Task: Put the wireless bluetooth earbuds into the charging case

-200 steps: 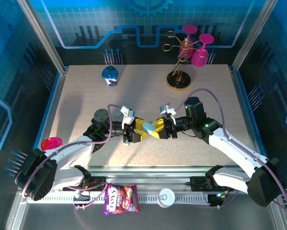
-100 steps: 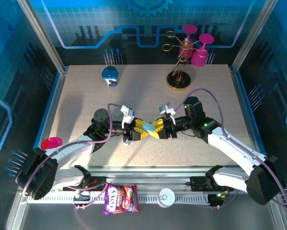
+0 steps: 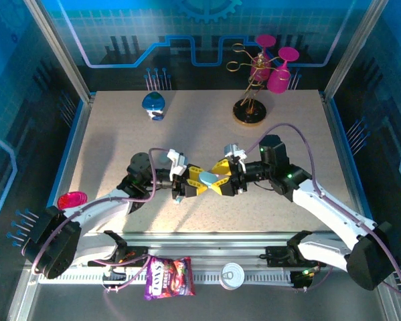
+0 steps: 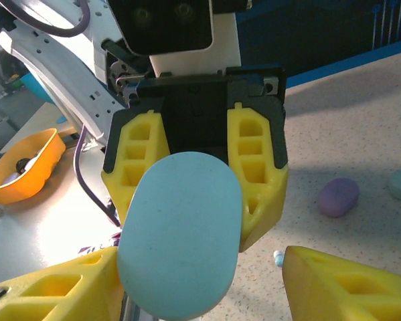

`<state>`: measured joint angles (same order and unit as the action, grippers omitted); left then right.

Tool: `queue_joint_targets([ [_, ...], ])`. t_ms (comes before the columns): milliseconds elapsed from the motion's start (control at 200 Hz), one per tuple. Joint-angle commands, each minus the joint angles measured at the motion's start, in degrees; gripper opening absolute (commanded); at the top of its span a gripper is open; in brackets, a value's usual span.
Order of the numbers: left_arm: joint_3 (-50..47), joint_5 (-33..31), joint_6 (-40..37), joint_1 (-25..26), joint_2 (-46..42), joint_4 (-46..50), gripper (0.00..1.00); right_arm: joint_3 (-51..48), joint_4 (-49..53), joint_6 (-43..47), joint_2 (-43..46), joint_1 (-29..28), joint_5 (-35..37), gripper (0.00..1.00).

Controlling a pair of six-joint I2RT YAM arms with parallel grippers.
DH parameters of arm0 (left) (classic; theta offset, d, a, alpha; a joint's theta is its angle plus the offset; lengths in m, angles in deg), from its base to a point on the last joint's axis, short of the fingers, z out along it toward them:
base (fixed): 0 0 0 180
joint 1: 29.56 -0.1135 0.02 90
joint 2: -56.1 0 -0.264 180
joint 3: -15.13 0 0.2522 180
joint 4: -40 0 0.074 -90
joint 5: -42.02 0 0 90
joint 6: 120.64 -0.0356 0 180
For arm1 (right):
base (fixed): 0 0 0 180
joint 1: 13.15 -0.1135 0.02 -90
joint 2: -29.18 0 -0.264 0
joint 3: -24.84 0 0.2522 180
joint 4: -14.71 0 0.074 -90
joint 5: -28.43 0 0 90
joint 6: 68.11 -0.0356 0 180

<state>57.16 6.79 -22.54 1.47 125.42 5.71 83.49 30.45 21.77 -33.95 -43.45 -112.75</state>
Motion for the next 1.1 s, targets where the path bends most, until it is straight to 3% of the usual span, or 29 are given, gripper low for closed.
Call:
queue_joint_targets([
  [0,-1.39,2.16,-3.94,0.75,-0.94,-2.99,0.25,-0.96,-3.80,-2.57,1.40,1.11,4.18,0.62],
  [295,-3.46,0.45,-6.57,0.78,-1.12,-4.80,0.25,-1.57,-6.77,-5.93,2.14,2.53,7.75,0.66],
  [675,-5.10,-6.30,-7.53,0.55,0.68,-8.32,0.24,-2.60,-9.49,-8.49,6.27,2.62,5.25,0.93],
  [871,-4.85,-7.02,-5.51,0.11,1.85,-10.92,0.23,-1.87,-4.65,-4.08,6.98,1.57,6.88,0.93],
  [1096,-4.19,-4.64,-2.88,0.09,1.44,-11.49,0.24,0.28,2.55,3.95,3.90,-2.30,11.45,0.79],
])
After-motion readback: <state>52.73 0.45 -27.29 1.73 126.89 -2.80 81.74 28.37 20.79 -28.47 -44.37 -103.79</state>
